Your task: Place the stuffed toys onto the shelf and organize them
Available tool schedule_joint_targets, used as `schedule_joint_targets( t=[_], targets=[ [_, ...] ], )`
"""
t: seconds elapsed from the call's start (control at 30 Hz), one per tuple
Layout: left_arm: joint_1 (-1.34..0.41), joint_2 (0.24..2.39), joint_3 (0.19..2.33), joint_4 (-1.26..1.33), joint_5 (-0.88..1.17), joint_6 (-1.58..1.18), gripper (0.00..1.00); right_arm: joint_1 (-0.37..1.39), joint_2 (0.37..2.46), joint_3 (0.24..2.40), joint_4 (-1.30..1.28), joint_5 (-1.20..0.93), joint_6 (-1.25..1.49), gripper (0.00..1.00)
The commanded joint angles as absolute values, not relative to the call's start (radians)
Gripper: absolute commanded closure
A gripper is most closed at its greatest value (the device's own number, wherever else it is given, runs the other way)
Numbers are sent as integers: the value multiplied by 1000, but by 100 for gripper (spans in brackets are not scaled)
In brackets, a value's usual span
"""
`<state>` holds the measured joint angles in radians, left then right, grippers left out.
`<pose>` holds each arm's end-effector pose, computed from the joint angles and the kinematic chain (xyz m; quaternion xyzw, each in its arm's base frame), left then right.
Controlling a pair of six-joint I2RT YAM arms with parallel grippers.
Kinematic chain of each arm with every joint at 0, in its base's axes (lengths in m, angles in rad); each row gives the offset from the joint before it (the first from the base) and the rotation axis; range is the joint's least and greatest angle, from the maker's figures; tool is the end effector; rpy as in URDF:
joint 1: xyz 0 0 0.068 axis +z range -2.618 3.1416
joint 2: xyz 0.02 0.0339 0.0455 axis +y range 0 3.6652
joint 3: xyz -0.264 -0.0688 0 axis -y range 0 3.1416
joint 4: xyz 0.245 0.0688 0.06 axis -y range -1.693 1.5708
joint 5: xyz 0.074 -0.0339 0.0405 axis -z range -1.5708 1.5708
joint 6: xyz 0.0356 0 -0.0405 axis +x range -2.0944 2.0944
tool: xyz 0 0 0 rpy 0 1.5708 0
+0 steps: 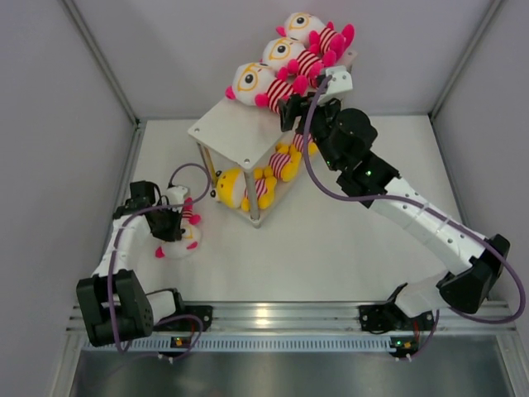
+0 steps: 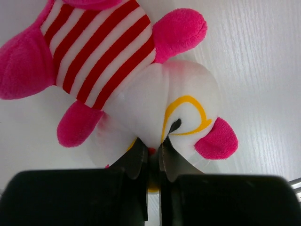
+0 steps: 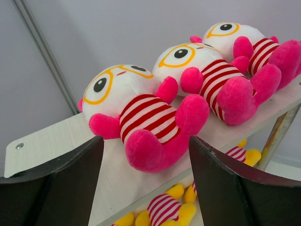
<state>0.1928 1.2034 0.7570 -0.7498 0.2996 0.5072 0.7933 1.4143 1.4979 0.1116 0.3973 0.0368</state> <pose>0.2097 0.0302 0.2077 0.1795 0.9552 -0.0746 0.2232 0.2363 0.2204 0.4752 -0.0881 0.6347 0.1908 0.7437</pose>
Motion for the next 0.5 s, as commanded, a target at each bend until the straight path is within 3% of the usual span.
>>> schedule_joint_targets(
  t=[0.0, 0.2, 0.47],
  targets=[
    [192, 1133, 746, -661, 359, 535, 98, 782, 1336, 1482, 164, 364, 37, 27],
    [193, 880, 811, -725, 313, 586, 100, 782, 1293, 1473, 138, 156, 15, 24],
    [193, 801, 1277, -1101, 420, 624, 100, 781, 1299, 1595, 51, -199, 11, 20]
  ],
)
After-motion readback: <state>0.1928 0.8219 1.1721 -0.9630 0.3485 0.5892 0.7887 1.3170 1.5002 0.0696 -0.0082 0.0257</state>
